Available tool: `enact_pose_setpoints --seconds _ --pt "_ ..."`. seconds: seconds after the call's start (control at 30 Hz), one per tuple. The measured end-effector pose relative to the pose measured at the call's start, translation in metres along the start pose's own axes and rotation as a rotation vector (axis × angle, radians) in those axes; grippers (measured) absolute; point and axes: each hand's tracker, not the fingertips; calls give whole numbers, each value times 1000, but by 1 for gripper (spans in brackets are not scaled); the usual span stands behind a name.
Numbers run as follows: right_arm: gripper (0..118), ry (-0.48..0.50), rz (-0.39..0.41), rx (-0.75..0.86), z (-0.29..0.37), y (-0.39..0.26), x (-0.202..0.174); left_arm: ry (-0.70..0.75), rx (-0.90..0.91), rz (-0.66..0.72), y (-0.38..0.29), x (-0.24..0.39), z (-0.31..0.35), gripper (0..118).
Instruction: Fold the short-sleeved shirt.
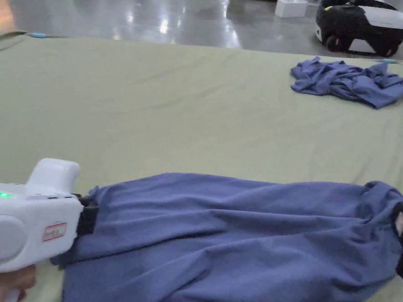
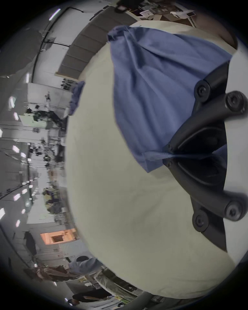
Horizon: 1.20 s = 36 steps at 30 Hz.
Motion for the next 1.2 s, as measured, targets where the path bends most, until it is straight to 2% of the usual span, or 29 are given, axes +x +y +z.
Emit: enact_pose_setpoints --seconds 0.07,0.13,0.17,0.2,0.23,0.27,0.3,0.37,0.43,0.47,0.5,0.53,0.57,0.63,0.7,0.77,0.8,0.87,0.97,1.0,1.1,1.2 --pt "3 -14 12 -6 -6 0 23 36 107 19 11 -8 21 2" --pt "5 -1 8 -107 -19 -3 53 48 157 38 23 -15 40 2" --pt "31 56 -15 -170 -28 -7 68 48 153 46 27 -20 44 2" --pt "77 98 -10 -222 -37 -12 82 54 176 87 30 -27 49 2" --pt "116 104 -4 -247 -45 -21 93 59 173 100 34 -33 53 2" --pt "118 64 1 -252 -53 -28 100 67 175 108 37 -37 53 2" --pt "118 60 18 -226 -61 -33 103 74 175 111 39 -40 55 2" --pt "118 31 -15 -315 -83 -44 124 81 172 126 38 -40 57 2" --pt "118 117 -58 -311 -103 -51 135 81 162 105 37 -42 51 2" --pt "111 157 -83 -334 -114 -53 137 83 159 98 37 -39 50 2" --pt "83 193 -119 -372 -120 -47 134 84 155 85 37 -35 48 2" --pt "24 271 -174 -410 -127 -46 136 83 149 72 36 -31 48 2" --pt "4 282 -199 -405 -132 -46 135 81 149 69 36 -28 48 2" --pt "4 188 -112 -392 -124 -37 115 66 159 72 37 -24 51 2" --pt "4 266 -161 -392 -111 -30 112 87 261 41 37 -21 67 2" --pt "4 254 -150 -345 -96 -16 102 90 297 10 43 -18 85 2" --pt "4 209 -129 -299 -87 -7 99 72 298 30 47 -21 95 2" --pt "4 190 -102 -263 -71 14 93 69 339 59 60 -27 119 2" --pt "4 227 -104 -166 -40 65 85 112 467 68 86 -37 166 2" --pt "4 226 -87 -142 -33 84 81 112 436 62 99 -41 177 2" --pt "4 180 -9 -66 -18 144 86 110 497 121 140 -60 217 2" --pt "4 118 5 -15 -13 202 96 170 571 118 181 -75 245 2"
